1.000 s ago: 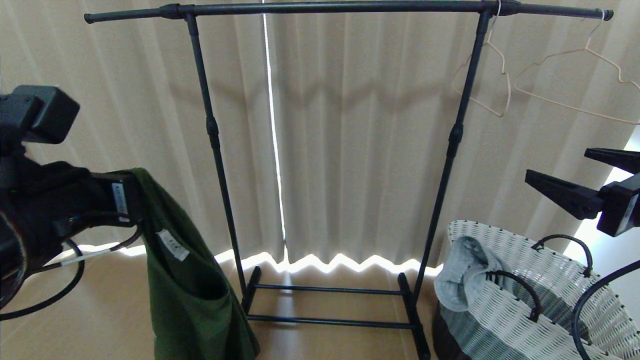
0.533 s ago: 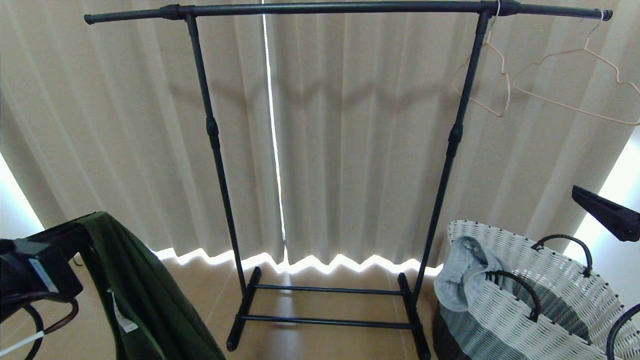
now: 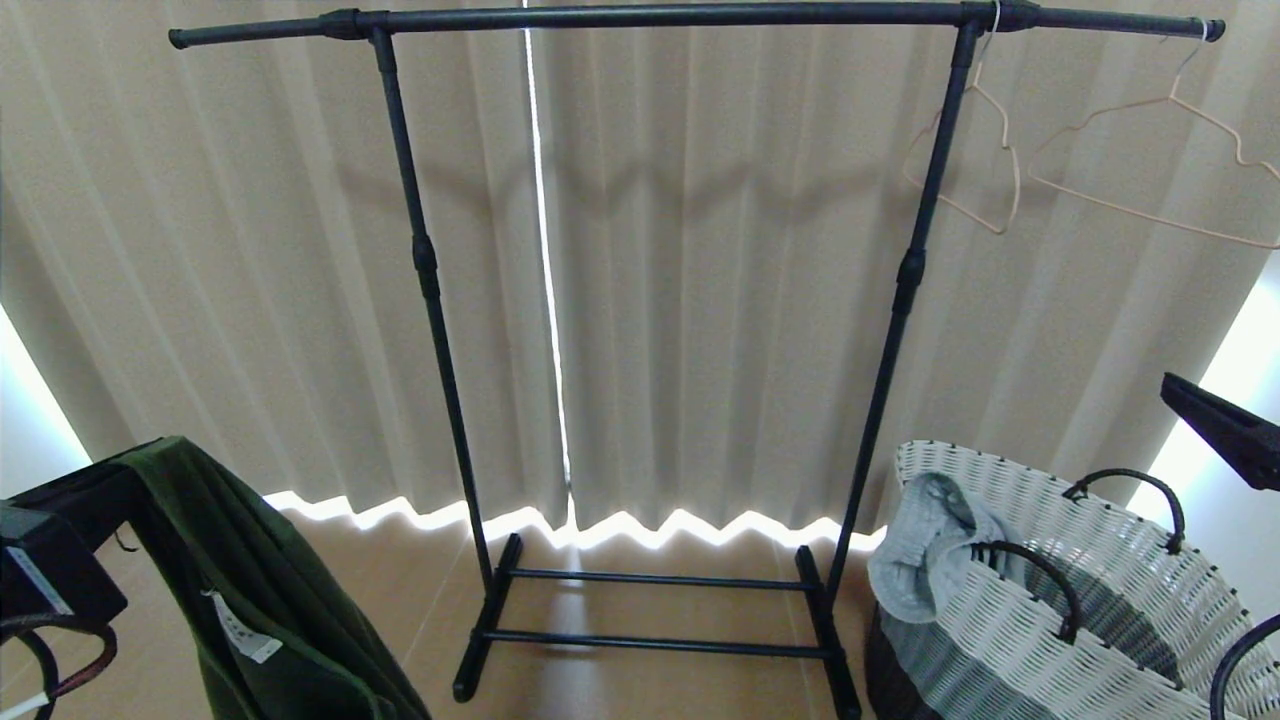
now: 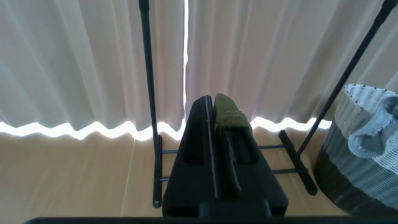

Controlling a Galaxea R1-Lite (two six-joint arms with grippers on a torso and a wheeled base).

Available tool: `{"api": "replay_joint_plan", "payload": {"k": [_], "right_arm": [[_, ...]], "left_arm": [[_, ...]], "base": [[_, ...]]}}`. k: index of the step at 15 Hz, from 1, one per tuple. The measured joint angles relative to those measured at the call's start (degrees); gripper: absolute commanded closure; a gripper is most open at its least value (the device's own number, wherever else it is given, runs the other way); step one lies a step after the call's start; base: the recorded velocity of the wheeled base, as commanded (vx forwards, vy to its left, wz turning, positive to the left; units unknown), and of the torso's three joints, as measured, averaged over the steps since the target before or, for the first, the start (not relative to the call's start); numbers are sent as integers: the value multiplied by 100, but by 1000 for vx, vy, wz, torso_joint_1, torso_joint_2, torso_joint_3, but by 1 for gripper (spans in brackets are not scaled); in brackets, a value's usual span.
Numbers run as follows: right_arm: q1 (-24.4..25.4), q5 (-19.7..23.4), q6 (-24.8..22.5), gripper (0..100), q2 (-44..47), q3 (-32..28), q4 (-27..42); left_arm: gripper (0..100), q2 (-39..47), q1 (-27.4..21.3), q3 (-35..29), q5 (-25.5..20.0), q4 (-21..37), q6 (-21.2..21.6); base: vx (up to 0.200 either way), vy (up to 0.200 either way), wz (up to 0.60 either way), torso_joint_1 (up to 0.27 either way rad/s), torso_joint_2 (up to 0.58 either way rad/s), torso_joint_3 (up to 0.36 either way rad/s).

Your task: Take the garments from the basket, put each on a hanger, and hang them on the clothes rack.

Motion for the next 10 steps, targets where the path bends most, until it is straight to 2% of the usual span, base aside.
{"api": "replay_joint_plan", "payload": {"k": [2,7,10], "right_arm": [[0,21,-10,0,-5,212,-312],[2,22,-13,0,-9,529,-299],[2,22,-21,0,-5,588,-296]], "left_arm": [[100,-20,4,44,-13,11,49],[100,11,0,174,-13,20,308],[100,13,0,265,-11,-5,464]], "base": [[0,0,0,0,0,0],[0,0,0,5,-16,-5],[0,0,0,134,-176,-173]]}}
